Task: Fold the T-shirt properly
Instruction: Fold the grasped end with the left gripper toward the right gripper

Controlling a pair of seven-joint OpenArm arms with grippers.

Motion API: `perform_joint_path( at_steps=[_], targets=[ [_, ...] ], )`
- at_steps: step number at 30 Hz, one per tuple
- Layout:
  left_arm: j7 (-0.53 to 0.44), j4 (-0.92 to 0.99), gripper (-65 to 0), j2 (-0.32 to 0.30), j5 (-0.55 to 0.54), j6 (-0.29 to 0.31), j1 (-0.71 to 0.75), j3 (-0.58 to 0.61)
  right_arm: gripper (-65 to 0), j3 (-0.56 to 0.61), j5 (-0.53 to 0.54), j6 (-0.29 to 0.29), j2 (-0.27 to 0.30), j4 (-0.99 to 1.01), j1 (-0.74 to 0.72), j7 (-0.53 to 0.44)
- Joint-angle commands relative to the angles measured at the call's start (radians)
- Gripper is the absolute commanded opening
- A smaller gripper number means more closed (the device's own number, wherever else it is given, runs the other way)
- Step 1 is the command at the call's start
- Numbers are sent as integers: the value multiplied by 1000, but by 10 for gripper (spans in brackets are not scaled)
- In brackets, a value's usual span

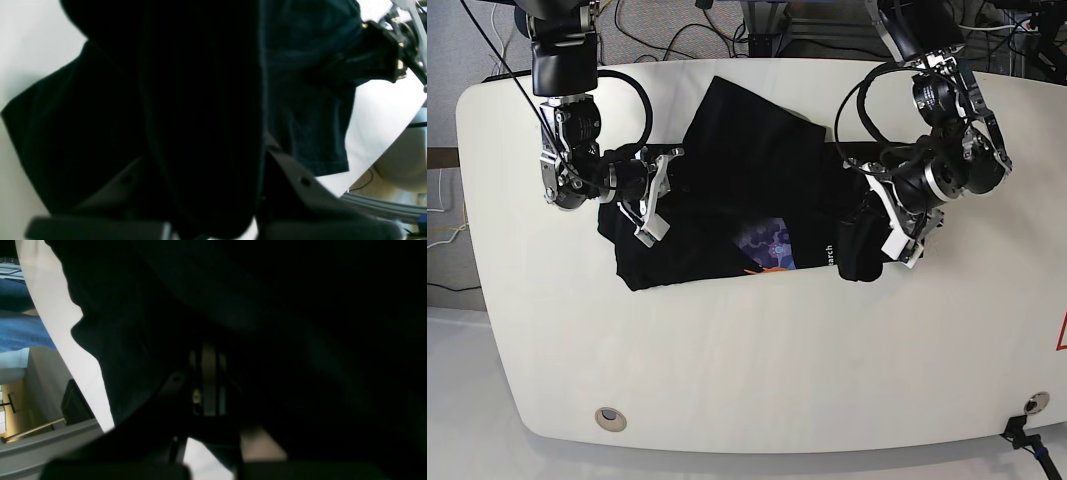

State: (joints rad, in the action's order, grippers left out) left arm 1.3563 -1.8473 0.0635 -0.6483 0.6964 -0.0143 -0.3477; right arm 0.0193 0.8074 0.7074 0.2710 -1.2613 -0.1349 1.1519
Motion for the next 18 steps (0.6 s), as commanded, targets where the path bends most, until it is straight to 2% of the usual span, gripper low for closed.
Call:
perform_joint_path(
  at_steps=[1,4,5,7,9,13,16,18],
  targets=[
    [-22,-15,-564,-1,-26,2,-19,3,-650,3,-73,-9,6,2,4,56],
    [-21,-15,-311,-1,-29,2,-19,16,-650,3,-72,-9,6,2,4,56],
    [-21,-15,-254,-1,-31,2,-19,17,-650,3,-72,-9,6,2,2,56],
    [-19,-16,-179,0,-34,2,-19,29,-650,3,-72,-9,6,2,1,56],
    [-19,-18,-169,0,-72,2,-36,58,-650,3,-72,-9,6,2,1,56],
    [-18,-21,-169,11,-238,2,-80,154,-650,3,-72,-9,-2,2,-1,56],
    [-18,-22,-169,31,-253,2,-102,120,-650,1,-78,-9,-17,2,-1,56],
    [-18,-22,-169,-8,-253,2,-128,80,-650,1,-78,-9,-20,2,-1,56]
  ],
)
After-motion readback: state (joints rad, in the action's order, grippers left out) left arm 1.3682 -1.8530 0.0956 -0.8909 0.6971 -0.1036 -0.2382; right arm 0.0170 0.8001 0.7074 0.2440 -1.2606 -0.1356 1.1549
